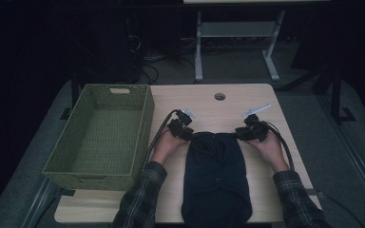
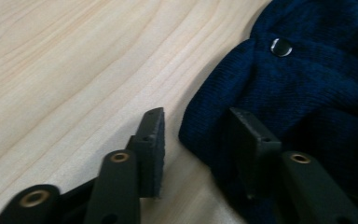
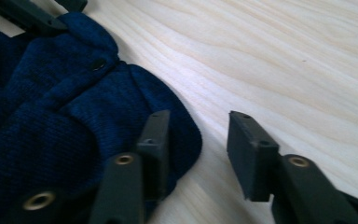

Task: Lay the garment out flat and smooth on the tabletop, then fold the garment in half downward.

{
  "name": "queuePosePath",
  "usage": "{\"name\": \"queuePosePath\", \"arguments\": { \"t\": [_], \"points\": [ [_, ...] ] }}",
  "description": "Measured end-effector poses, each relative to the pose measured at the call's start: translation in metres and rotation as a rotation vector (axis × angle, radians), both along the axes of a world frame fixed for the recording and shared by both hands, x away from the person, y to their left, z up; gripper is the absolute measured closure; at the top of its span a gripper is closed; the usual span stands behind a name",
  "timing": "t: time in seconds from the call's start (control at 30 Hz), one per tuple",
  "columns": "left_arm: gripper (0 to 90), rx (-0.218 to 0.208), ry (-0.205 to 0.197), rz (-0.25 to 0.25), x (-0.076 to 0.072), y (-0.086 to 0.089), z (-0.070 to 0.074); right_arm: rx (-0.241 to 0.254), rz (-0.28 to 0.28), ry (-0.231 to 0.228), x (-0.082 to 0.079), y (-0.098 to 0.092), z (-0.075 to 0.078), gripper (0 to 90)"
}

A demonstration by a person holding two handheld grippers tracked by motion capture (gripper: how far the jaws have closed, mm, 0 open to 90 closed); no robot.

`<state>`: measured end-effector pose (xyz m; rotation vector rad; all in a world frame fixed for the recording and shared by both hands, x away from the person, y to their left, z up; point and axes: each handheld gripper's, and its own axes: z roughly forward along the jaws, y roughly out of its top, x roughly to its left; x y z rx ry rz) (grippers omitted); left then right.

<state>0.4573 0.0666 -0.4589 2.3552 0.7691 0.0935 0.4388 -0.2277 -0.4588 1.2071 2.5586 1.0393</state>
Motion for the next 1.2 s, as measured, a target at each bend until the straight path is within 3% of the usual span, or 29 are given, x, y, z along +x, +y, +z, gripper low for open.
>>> {"name": "queuePosePath", "arguments": {
  "t": [0.1,0.23,0.37,0.53,0.7,0.77,0.93,1.07,1.2],
  "points": [
    [65.5,0.007,-0.002,-0.011,-0.001,-0.001,0.0,0.009,0.012,0.007,0.0,0.002,-0.002,62.7],
    [69.9,-0.014,0.006,-0.012,-0.002,0.0,-0.001,0.053,0.008,0.054,0.0,0.001,-0.007,63.6],
    [73.9,-0.011,0.018,-0.017,-0.001,0.0,-0.001,0.069,0.02,0.068,0.001,0.001,-0.008,71.6],
    [77.6,-0.003,0.021,-0.007,-0.003,-0.002,0.0,-0.001,0.044,0.033,-0.004,0.01,-0.003,82.1],
    [80.1,0.022,0.011,-0.005,-0.004,-0.003,0.002,-0.071,0.042,-0.02,-0.009,0.017,0.0,84.9],
    [80.8,-0.002,0.026,0.021,-0.005,-0.003,0.002,-0.089,0.039,-0.027,-0.009,0.019,0.002,85.3],
    [81.4,0.013,0.013,0.016,-0.003,0.0,0.006,-0.087,0.02,-0.032,-0.007,0.017,0.005,85.5],
    [81.4,-0.018,-0.006,0.049,-0.002,-0.001,0.013,-0.066,-0.001,-0.053,-0.006,0.013,0.012,85.4],
    [81.5,-0.017,-0.03,0.045,0.001,0.0,0.023,-0.071,-0.004,-0.081,-0.004,0.013,0.02,85.4]
  ]
}}
